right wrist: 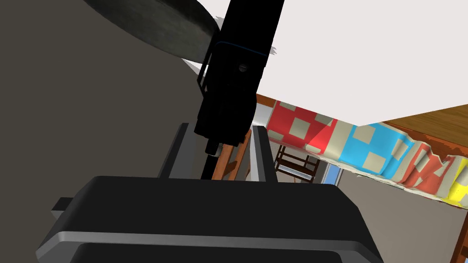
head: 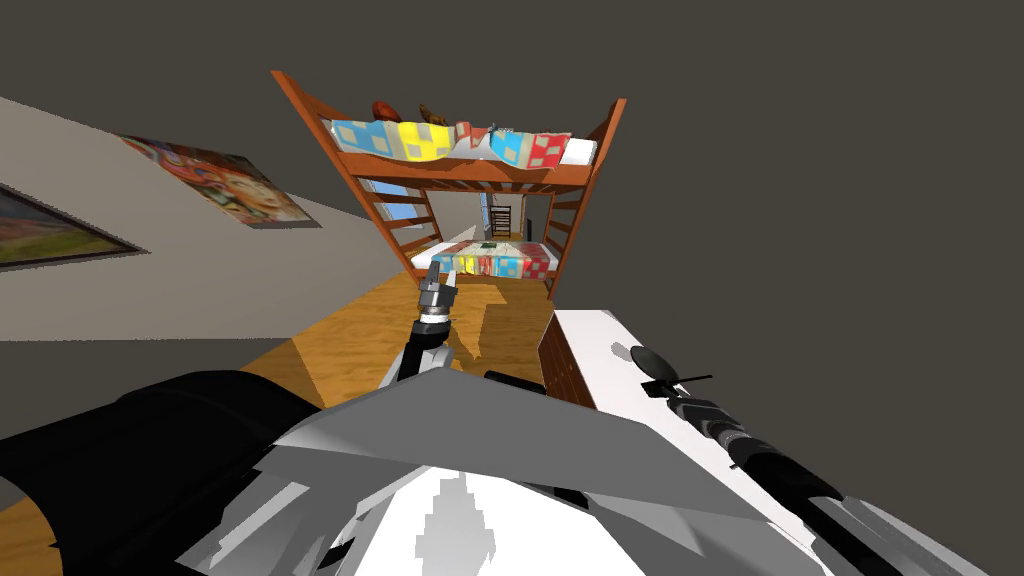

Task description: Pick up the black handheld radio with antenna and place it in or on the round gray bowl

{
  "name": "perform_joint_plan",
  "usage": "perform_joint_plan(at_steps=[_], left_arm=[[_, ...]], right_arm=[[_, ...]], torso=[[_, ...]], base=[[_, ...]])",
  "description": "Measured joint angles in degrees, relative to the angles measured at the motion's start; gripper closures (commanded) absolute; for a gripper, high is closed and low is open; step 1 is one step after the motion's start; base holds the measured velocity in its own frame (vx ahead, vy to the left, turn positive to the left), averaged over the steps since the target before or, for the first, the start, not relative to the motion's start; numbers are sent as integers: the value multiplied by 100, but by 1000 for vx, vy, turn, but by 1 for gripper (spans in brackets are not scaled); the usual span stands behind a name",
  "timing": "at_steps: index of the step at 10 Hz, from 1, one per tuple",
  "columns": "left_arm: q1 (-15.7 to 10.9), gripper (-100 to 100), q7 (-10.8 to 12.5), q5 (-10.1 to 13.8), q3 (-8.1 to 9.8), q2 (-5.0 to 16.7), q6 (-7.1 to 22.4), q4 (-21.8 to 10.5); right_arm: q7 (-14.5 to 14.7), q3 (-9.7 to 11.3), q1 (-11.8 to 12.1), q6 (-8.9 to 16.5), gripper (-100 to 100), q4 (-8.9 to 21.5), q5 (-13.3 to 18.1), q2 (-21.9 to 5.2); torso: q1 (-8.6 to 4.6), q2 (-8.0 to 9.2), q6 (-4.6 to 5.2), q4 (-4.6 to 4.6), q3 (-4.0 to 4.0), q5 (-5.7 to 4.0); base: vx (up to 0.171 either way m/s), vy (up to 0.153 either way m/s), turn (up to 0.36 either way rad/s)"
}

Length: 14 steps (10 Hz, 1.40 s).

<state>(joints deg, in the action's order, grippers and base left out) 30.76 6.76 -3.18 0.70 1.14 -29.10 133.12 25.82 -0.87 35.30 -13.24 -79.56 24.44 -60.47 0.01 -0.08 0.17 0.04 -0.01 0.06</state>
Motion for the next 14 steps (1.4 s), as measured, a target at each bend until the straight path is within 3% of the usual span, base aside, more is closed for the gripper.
perform_joint_plan(at_steps=[3,9,14], left_arm=[[0,0,0,0,0,0,0,0],[0,0,0,0,0,0,0,0],[0,0,0,0,0,0,0,0]], right_arm=[[-244,-34,259,18,100,29,-192,-412],[-701,-189,1029,-53,100,44,-635,-1368],[-1020,-143,1464,-85,100,130,-960,-2125]], torso=[[9,-9,-8,-2,-5,0],[18,-27,-22,-6,-16,4],[15,-41,-33,-10,-26,6]], base=[[62,7,-22],[87,12,6],[114,8,34]])
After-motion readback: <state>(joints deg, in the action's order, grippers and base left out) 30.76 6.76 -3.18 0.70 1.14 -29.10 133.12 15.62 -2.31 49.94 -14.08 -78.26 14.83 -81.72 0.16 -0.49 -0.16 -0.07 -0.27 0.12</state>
